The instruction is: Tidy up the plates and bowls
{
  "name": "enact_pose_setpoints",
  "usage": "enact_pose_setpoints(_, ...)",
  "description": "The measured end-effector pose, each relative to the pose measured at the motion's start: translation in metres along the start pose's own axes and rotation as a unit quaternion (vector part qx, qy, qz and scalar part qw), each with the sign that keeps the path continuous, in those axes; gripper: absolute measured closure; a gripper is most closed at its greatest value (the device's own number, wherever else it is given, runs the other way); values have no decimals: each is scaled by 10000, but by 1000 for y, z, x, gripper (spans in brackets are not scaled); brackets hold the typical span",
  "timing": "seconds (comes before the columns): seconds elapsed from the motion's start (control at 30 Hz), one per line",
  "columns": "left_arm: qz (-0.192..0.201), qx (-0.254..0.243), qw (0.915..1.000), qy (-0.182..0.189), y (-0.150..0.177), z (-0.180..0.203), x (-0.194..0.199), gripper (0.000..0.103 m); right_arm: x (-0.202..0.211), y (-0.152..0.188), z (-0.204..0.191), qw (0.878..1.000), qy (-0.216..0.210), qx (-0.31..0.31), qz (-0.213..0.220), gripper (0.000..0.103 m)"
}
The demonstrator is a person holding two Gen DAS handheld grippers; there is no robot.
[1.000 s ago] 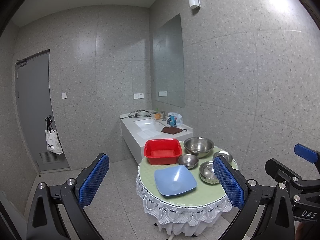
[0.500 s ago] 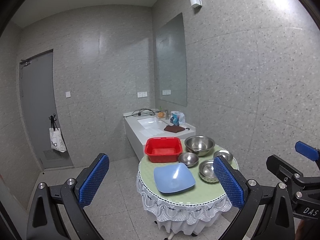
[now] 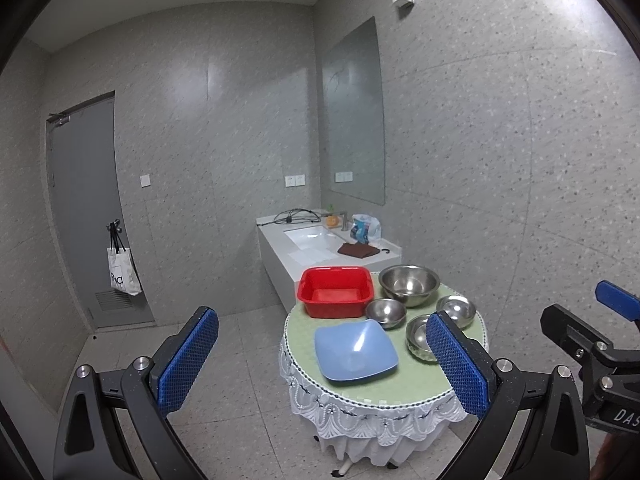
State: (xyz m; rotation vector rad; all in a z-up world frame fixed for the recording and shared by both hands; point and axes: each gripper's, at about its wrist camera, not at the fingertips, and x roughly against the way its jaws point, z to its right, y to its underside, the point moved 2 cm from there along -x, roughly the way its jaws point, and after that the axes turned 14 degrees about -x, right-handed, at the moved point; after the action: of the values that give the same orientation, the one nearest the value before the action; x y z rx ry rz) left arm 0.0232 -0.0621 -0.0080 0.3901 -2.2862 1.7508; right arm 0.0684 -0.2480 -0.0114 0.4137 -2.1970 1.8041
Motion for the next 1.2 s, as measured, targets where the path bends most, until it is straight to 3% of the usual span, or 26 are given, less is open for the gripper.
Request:
enact_pose_setpoints(0.3, -145, 107, 9998, 3, 0, -30, -56, 1, -32, 1, 3, 9997, 135, -166, -93, 0)
enact_pose_setpoints(0.77, -104, 260, 9994, 193, -15, -100, -188, 1, -112, -25, -12, 9978, 473, -459, 55, 0)
enact_pose_setpoints(0.97, -398, 258, 9977, 477, -24, -111, -267, 1, -167, -34, -2, 9958, 644, -610, -223, 0)
enact_pose_setpoints(1.07, -465, 222, 9954, 813, -44, -104, -317, 1, -197, -44, 10, 9948, 705, -670, -292, 0)
enact_pose_setpoints(1.2, -500, -34, 9941, 965, -74, -89, -388, 1, -241, -57, 35, 9928, 799, -821, -344, 0)
